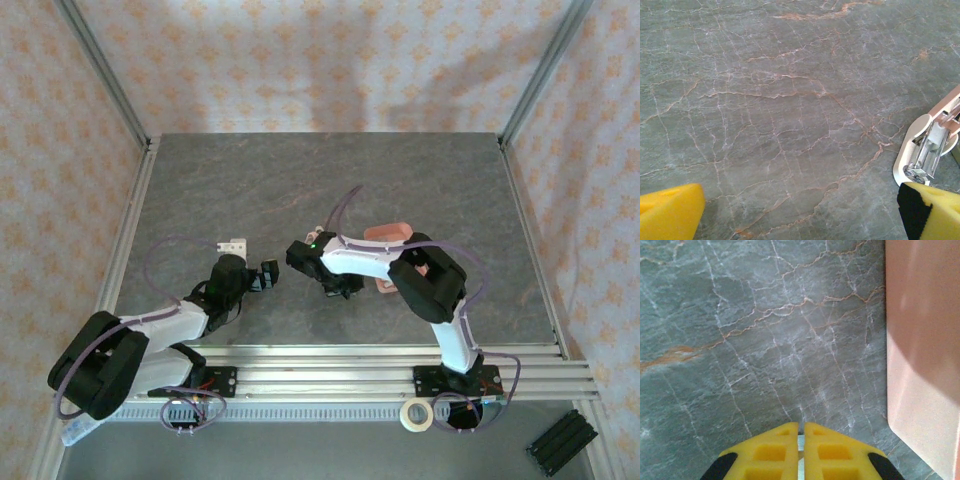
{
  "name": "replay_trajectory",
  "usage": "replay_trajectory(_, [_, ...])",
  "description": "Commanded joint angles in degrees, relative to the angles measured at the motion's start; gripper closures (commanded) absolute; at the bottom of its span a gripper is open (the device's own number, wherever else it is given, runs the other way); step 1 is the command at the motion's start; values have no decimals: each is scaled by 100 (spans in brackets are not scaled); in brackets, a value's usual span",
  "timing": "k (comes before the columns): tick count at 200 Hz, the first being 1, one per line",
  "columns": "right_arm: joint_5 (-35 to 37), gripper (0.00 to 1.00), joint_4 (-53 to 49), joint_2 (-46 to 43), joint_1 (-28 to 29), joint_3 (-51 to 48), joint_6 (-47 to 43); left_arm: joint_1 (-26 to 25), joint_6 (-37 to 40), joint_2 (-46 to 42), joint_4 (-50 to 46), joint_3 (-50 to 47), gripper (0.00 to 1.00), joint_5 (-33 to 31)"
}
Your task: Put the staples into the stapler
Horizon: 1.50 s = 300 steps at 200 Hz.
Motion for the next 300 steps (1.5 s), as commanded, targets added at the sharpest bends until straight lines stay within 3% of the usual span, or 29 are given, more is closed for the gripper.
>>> replay_trajectory(1, [-143, 91, 141, 180, 94, 86, -2, -34, -52, -95, -104, 94, 0, -8])
replay_trajectory(49, [-320, 88, 316, 201, 181, 127, 29, -34, -52, -121, -113, 79, 0, 6])
replay_trajectory(114, [-191, 76, 455, -206, 202, 152, -13, -30, -82, -119, -105, 146, 0, 177])
replay_trajectory(158, [176, 72, 560, -1049, 202, -73, -37, 1, -141, 51, -133, 574, 0, 1078])
replay_trajectory(214, [-29, 69, 1498, -2552, -53, -1390, 162, 1, -517, 942, -259, 1395, 7, 2241])
replay_trajectory(300, [-252, 67, 2009, -3519, -387, -2356, 222, -8, -439, 2373, -579, 2476, 13, 2834])
